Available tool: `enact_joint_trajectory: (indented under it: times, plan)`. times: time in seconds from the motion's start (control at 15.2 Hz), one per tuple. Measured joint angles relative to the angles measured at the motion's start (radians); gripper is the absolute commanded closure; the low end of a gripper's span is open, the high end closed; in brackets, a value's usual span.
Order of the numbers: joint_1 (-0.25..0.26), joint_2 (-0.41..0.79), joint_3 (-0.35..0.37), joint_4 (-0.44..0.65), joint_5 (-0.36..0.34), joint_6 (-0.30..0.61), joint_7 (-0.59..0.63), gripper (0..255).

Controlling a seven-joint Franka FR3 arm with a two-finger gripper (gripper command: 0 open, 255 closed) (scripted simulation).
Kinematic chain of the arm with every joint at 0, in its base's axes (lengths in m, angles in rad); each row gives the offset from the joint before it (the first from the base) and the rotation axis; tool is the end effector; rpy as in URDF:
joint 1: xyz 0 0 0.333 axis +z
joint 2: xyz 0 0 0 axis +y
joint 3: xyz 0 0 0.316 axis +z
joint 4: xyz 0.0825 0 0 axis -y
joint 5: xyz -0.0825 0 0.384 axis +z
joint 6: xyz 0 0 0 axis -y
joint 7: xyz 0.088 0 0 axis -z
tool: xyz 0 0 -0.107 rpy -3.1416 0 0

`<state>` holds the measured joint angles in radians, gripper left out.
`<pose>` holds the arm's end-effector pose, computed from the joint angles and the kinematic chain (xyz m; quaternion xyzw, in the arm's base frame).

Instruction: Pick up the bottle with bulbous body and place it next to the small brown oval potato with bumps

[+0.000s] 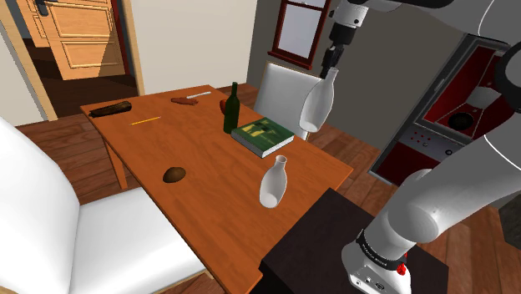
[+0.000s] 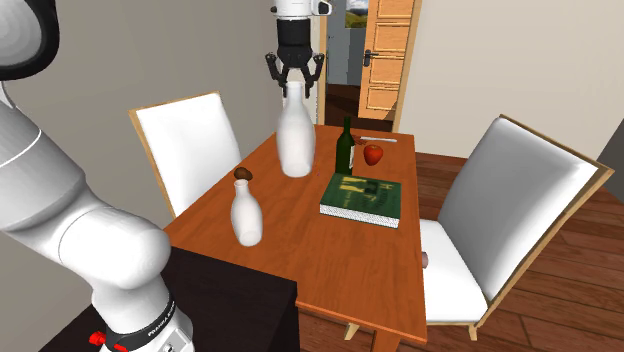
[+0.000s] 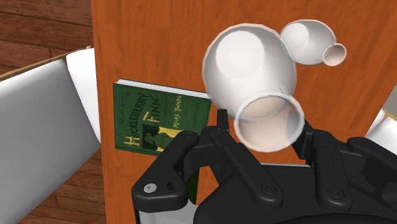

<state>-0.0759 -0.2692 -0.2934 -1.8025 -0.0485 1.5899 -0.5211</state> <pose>0.4329 -0.1941 0.6482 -0.9964 -0.0798 -0.0267 0.0032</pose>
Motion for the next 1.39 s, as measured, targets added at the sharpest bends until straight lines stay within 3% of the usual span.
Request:
enact_joint_trajectory:
  times: [0.86, 1.39]
  plan:
    - [0.115, 0.011, 0.210, -0.007, 0.039, 0.014, 0.319, 255]
    - [0.189, 0.122, 0.324, 0.116, 0.056, 0.003, 0.504, 255]
